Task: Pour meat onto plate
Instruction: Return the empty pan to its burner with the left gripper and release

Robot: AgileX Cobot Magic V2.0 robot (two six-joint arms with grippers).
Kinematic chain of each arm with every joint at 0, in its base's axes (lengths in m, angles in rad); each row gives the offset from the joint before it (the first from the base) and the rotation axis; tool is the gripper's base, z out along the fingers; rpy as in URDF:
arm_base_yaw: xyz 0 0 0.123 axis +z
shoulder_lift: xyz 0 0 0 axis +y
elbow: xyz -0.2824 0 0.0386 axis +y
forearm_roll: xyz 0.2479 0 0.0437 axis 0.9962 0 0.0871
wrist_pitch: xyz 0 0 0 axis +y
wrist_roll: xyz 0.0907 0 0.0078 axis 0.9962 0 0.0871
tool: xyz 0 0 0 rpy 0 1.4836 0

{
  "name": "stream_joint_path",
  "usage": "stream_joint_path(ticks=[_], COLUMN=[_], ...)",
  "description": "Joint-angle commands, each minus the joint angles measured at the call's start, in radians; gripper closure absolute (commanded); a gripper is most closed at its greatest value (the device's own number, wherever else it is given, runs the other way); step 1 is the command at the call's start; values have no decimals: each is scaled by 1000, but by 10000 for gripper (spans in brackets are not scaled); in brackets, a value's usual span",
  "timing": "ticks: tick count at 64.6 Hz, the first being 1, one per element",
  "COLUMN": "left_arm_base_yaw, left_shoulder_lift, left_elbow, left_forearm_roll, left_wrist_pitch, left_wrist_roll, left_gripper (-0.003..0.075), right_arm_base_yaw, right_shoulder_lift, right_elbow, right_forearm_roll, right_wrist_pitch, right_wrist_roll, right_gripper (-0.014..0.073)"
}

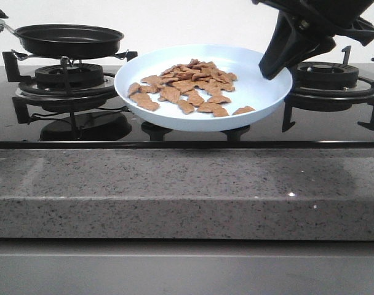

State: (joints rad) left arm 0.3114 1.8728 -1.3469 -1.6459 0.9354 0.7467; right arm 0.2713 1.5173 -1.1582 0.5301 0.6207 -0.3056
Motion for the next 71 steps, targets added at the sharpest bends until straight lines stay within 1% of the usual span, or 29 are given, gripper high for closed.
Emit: stream_joint_path(ticks=[1,5,9,11,13,17,18,21,25,31,38,51,67,71], left_arm_base_yaw=[1,1,1,1,1,1,1,1,1,8,28,98,182,184], left_shoulder_lift=[-52,-52,-52,-52,-52,-52,-52,-52,-52,-52,-55,-76,-158,-206], left_elbow=[-35,-35,-35,-35,-35,-35,-35,-35,-35,-37,-50,-52,-52,-52], left_forearm_roll=[-57,-48,-47,-47,-47,-47,-47,-39,-34,-25,7,37,207,281], left_wrist_pitch=[50,50,50,50,52,54,54,54,54,52,54,94,115,98], left_wrist_roll=[-19,-19,-19,-19,-19,-19,-19,-19,-17,-17,-17,-30,-67,-74], left_gripper=[738,717,661,622,553,453,416,346,262,194,167,165,165,165], right_arm_base_yaw=[1,1,1,1,1,1,1,1,1,1,1,1,1,1], right_shoulder_lift=[-39,-39,-39,-39,-39,-39,-39,-39,-39,-39,-39,-39,-39,-39], right_elbow=[-26,-26,-26,-26,-26,-26,-26,-26,-26,-26,-26,-26,-26,-26], right_forearm_roll=[27,27,27,27,27,27,27,27,27,27,27,27,27,27], right_wrist_pitch=[-44,-44,-44,-44,-44,-44,-44,-44,-44,-44,-44,-44,-44,-44], right_wrist_roll=[-9,-9,-9,-9,-9,-9,-9,-9,-9,-9,-9,-9,-9,-9], right_gripper=[662,662,662,662,662,662,662,662,662,662,662,662,662,662])
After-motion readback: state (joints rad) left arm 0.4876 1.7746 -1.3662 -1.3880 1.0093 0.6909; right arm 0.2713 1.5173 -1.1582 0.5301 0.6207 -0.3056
